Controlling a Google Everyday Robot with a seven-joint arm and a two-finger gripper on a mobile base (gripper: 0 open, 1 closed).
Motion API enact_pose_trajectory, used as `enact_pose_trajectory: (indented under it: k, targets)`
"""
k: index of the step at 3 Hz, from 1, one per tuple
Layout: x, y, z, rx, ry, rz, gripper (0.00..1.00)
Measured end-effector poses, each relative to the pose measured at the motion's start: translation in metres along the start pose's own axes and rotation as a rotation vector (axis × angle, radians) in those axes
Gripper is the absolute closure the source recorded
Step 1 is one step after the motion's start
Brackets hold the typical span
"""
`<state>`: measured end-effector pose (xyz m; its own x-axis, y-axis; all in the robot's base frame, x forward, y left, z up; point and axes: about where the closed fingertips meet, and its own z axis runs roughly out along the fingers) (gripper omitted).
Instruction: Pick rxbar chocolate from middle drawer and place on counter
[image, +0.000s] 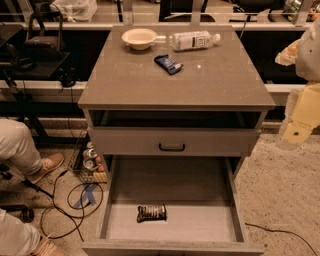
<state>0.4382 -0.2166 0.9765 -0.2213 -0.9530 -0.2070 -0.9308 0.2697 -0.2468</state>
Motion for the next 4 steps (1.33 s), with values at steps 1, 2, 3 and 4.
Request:
enact_pose_trajectory:
  k: [1, 2, 3, 4]
  targets:
    - [0.0, 0.0, 0.0, 0.0, 0.0, 0.0, 0.0]
    - [-0.001, -0.002, 0.003, -0.001, -0.017, -0.002, 0.0]
    - [0.003, -0.007, 0.086, -0.076, -0.094, -0.032, 0.0]
    - [0.006, -0.007, 0.185, -0.167, -0.174, -0.034, 0.0]
